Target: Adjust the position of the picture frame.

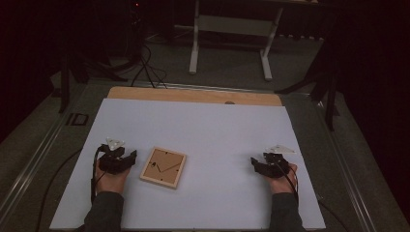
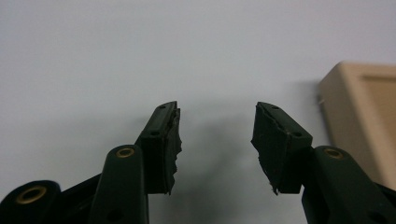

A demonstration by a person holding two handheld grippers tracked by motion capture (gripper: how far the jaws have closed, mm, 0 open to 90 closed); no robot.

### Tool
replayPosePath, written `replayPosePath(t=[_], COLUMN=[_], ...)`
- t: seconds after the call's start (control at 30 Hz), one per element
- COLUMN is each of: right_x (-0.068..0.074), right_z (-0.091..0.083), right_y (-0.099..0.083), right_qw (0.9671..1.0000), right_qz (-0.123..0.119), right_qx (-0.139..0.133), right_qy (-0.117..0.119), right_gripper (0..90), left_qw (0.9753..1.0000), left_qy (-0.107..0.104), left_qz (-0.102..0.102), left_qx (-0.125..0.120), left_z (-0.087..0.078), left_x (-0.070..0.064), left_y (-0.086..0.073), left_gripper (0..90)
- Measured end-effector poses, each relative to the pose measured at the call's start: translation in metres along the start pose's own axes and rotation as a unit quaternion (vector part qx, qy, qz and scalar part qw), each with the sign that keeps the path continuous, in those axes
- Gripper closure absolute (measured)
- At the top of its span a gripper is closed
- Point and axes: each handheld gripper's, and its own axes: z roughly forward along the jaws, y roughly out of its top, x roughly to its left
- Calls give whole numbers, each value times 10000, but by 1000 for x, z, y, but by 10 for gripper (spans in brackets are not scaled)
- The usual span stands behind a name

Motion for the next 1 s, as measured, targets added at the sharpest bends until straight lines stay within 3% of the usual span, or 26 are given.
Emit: replayPosePath(t=[0.2,0.43,0.8,1.0], right_x=[0,2,4,4], right_z=[-4,-6,-7,-8], right_y=[1,3,4,4], right_qw=[9999,9998,9995,9995], right_qz=[-25,-37,-139,-141], right_qx=[-128,-207,-265,-296], right_qy=[19,56,41,49], right_gripper=[409,414,421,428], left_qw=[9995,9989,9972,9956], left_qy=[-293,-415,-679,-874], left_qz=[19,96,236,296], left_qx=[-115,-187,-199,-171], left_z=[-5,-9,-9,-9], left_x=[-5,-5,-9,-13], left_y=[2,4,5,5], left_gripper=[511,522,620,742])
